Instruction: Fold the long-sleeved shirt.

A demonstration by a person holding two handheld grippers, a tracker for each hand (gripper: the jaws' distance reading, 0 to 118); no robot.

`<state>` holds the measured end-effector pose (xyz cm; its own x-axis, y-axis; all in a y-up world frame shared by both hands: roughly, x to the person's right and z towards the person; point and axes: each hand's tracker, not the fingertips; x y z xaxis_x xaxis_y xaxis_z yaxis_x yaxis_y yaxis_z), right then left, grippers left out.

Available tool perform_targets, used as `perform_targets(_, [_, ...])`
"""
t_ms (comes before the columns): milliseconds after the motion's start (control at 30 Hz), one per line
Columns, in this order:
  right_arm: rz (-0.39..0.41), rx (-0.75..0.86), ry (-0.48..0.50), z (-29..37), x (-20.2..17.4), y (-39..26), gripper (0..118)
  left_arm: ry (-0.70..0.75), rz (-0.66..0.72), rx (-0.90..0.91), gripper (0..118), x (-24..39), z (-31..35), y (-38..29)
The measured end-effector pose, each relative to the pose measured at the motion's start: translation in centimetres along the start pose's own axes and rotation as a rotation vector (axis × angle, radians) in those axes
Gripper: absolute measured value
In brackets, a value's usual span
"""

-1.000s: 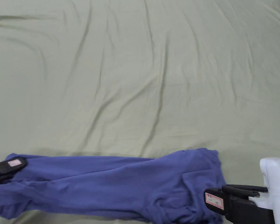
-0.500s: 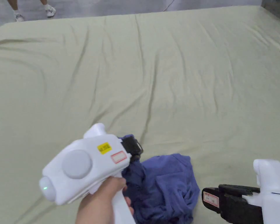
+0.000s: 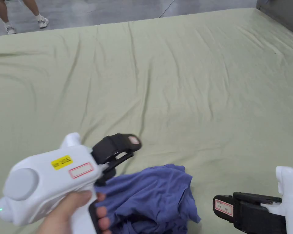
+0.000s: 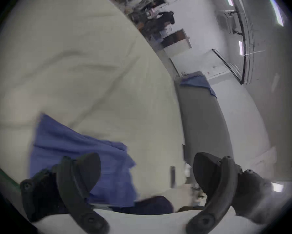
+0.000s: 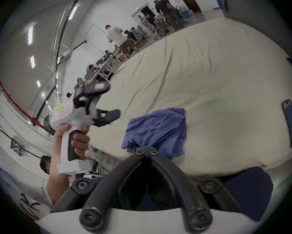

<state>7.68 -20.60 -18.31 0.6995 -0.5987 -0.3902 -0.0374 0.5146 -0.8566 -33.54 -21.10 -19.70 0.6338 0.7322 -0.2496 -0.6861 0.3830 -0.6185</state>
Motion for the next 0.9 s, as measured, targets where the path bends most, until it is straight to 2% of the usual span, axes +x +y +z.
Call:
perform_targets(33, [-0.003, -0.002, 0.004, -0.2, 0.1, 0.0, 0, 0.152, -0.093, 0.014, 67, 0.0, 0.6, 0.1])
perform_targets(67, [-0.006, -0.005, 0.007, -0.4, 0.1, 0.0, 0, 0.31, -0.179, 0.042, 11, 0.6, 0.1, -0.3])
perform_targets(100, [-0.008, -0.007, 0.01, -0.5, 0.1, 0.0, 0, 0.427, -0.212, 0.08, 0, 0.3, -0.4, -1.2])
perform_targets(133, [-0.01, -0.008, 0.014, -0.5, 0.1, -0.1, 0, 0.392, -0.252, 0.016, 0, 0.0, -1.7, -2.0])
perform_targets(233, [-0.022, 0.004, 0.002, -0.5, 0.0, 0.0, 0, 0.25, -0.202, -0.25, 0, 0.5, -6.9, -5.1])
perform_targets(367, [-0.056, 0.037, -0.044, 1.1, 0.7, 0.4, 0, 0.242, -0.328, -0.535, 0, 3.7, -14.4, -10.3])
perform_targets(467, [-0.06, 0.06, -0.094, 2.5, 1.2, 0.8, 0, 0.161, -0.393, -0.581, 0, 6.7, -16.5, -13.5])
perform_targets(533, [-0.049, 0.074, -0.13, 3.3, 1.6, 1.1, 0, 0.045, -0.342, -0.728, 0, 7.1, -18.5, -15.2])
perform_targets(567, [-0.041, 0.088, -0.152, 3.6, 1.7, 1.4, 0, -0.006, -0.259, -0.818, 0, 6.8, -19.5, -15.7])
perform_targets(633, [-0.023, 0.144, -0.211, 4.5, 2.1, 2.1, 0, -0.027, -0.108, -0.752, 0, 5.8, -18.2, -14.5])
perform_targets(733, [-0.026, 0.19, -0.218, 5.2, 2.8, 3.1, 0, -0.136, -0.223, -0.555, 0, 5.7, -13.0, -9.6])
perform_targets(833, [-0.049, 0.166, -0.17, 3.3, 3.1, 4.2, 0, -0.192, -0.149, -0.397, 0, 3.0, -6.7, -3.7])
perform_targets(900, [-0.026, 0.099, -0.147, 0.4, 2.3, 4.4, 0, -0.132, -0.086, -0.273, 0, 0.2, -2.6, -0.5])
